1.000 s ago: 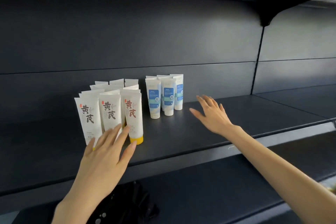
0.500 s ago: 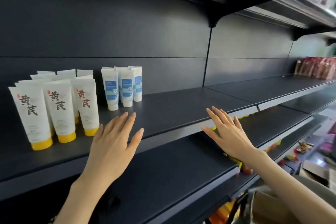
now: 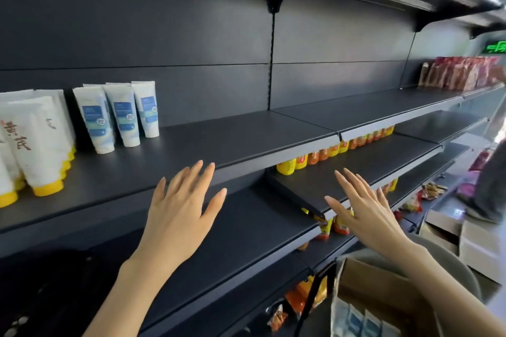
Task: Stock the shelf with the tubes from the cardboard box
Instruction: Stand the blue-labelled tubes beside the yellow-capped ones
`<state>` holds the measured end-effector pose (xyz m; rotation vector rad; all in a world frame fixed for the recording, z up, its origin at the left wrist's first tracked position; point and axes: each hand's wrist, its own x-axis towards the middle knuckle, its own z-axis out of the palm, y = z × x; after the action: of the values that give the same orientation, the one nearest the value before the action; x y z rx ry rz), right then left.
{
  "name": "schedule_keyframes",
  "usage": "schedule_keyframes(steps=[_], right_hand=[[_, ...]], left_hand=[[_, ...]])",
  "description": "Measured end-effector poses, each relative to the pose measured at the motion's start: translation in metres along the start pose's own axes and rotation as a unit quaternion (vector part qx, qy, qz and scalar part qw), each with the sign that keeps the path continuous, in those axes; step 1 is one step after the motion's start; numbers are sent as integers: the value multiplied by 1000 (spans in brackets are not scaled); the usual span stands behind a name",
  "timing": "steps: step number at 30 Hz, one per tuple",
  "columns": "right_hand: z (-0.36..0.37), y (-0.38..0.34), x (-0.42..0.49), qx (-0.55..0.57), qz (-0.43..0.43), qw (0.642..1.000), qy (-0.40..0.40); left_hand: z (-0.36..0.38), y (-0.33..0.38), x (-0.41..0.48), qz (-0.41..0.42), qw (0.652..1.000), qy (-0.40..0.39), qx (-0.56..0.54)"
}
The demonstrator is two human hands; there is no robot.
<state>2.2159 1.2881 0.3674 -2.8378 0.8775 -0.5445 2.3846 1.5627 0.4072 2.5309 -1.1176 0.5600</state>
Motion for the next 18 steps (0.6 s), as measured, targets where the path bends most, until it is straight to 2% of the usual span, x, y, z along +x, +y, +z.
schedule_keyframes(steps=[11, 18], right_hand=[[25, 150, -57, -39, 100, 989, -98], [61, 214, -102, -28, 165, 975, -146]], left_hand=[[93, 125, 6, 49, 996, -73, -28], [166, 176, 16, 96, 979, -181, -3]])
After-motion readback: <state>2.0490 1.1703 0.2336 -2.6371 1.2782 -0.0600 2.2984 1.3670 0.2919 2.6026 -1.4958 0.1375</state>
